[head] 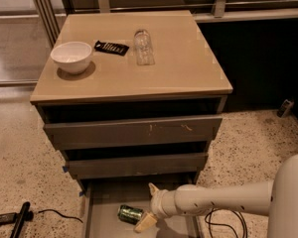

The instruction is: Pick green can from bottom drawer and place on counter

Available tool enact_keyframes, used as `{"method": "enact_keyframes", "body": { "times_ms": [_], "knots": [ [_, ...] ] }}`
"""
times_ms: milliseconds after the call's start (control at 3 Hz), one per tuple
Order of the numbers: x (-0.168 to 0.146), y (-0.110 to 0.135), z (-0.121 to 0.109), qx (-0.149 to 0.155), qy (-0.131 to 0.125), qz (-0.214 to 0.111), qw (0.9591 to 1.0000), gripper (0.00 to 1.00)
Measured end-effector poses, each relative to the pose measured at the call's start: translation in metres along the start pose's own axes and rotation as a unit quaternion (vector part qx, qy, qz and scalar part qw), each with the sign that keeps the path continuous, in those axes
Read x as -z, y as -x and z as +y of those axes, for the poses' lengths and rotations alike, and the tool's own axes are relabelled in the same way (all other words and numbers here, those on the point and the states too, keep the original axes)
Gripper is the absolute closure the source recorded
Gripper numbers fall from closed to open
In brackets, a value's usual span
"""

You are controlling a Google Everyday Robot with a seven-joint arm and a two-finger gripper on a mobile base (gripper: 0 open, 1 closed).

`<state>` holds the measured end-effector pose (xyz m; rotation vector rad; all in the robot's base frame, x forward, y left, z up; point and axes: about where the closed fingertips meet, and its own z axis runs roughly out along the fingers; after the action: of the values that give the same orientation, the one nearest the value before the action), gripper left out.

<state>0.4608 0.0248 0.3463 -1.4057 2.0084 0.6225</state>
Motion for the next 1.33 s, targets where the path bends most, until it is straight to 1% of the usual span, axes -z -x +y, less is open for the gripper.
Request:
{"method": "enact_keyframes", "body": {
  "times_ms": [333,667,1000,1333],
  "knots": [
    [-0.023,-0.021,0.003,-0.016,0.018,-0.008,0.9997,0.0],
    [-0.051,-0.037,0.004,-0.018,0.04,-0.018,0.9989,0.0],
    [-0.073,-0.048,-0.001,-0.023,0.058,-0.036,0.9974,0.0],
    [-0.089,-0.049,-0.004,-0.027,0.071,-0.055,0.9956,0.0]
  ]
}}
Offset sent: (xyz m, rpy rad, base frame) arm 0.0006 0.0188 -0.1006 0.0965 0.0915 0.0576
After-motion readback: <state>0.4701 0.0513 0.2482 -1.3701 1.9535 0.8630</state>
